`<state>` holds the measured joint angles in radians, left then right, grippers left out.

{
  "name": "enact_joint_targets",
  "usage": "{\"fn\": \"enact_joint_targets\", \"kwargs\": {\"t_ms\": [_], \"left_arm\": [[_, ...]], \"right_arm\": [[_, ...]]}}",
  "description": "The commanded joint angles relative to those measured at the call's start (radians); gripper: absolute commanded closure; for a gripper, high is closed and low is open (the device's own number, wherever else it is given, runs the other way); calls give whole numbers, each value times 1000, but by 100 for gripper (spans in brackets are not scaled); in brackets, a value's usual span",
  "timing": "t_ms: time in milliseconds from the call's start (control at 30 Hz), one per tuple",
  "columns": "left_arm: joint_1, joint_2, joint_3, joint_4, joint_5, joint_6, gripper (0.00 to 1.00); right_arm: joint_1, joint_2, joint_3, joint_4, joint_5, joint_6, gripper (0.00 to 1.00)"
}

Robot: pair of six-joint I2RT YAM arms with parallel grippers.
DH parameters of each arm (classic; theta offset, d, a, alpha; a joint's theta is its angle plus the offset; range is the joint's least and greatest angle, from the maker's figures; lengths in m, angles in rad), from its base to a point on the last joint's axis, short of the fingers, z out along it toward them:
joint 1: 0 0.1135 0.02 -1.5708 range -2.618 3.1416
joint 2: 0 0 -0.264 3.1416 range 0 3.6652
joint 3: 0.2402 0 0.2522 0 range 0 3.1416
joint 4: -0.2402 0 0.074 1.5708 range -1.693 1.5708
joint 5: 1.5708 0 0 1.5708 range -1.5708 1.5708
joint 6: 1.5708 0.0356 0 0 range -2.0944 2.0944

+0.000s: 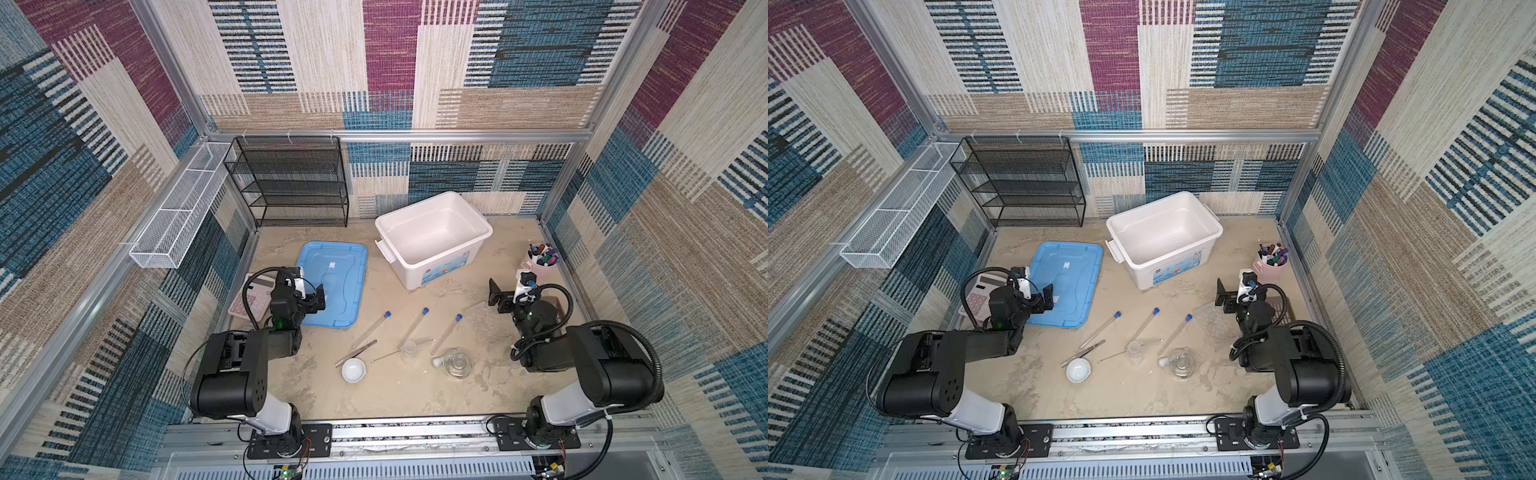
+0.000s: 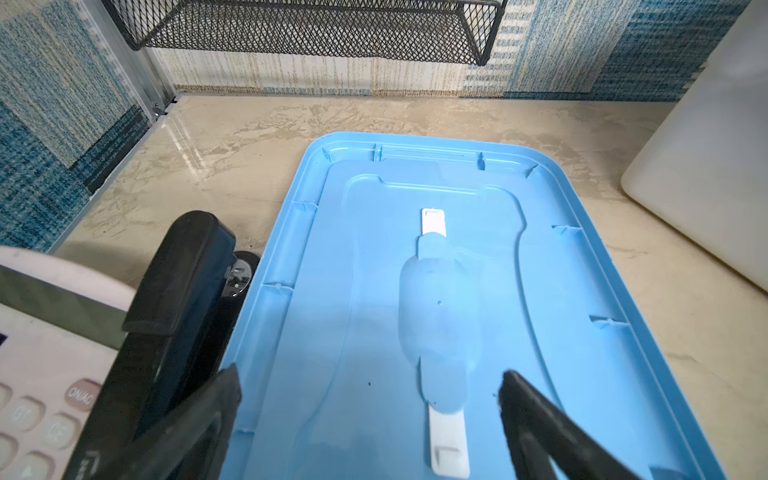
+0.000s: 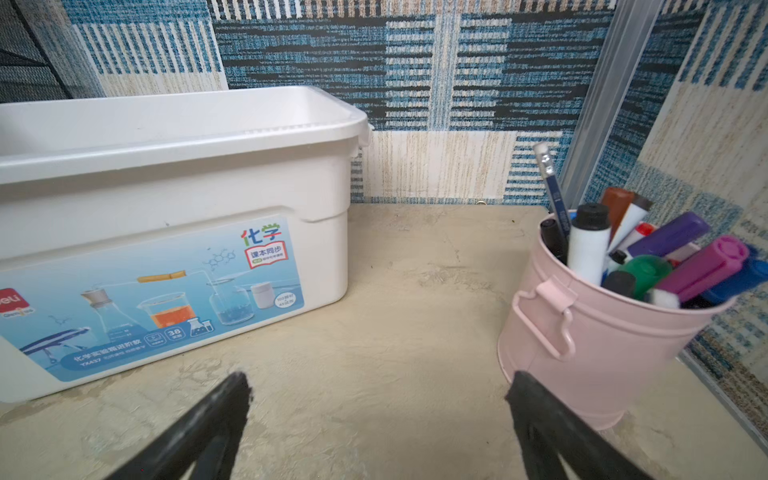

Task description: Organize the chemistry lab equipment

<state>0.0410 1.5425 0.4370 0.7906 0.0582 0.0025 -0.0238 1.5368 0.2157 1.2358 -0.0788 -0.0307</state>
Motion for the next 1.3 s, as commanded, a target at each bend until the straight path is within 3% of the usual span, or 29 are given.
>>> {"fn": "enact_joint_targets", "kwargs": {"t_ms": [0,1133,1267], "left_arm": [[-1,-1,6,1,9,15,1],[4,-19,7,-8,-3,1,1],[5,-186,124,-352,-137,-62,1]], "right_arm": [[1,0,5,30,-4,4,1],[1,-13,14,7,-7,4,1],[1,-90,56,-129,41,25,1]]}}
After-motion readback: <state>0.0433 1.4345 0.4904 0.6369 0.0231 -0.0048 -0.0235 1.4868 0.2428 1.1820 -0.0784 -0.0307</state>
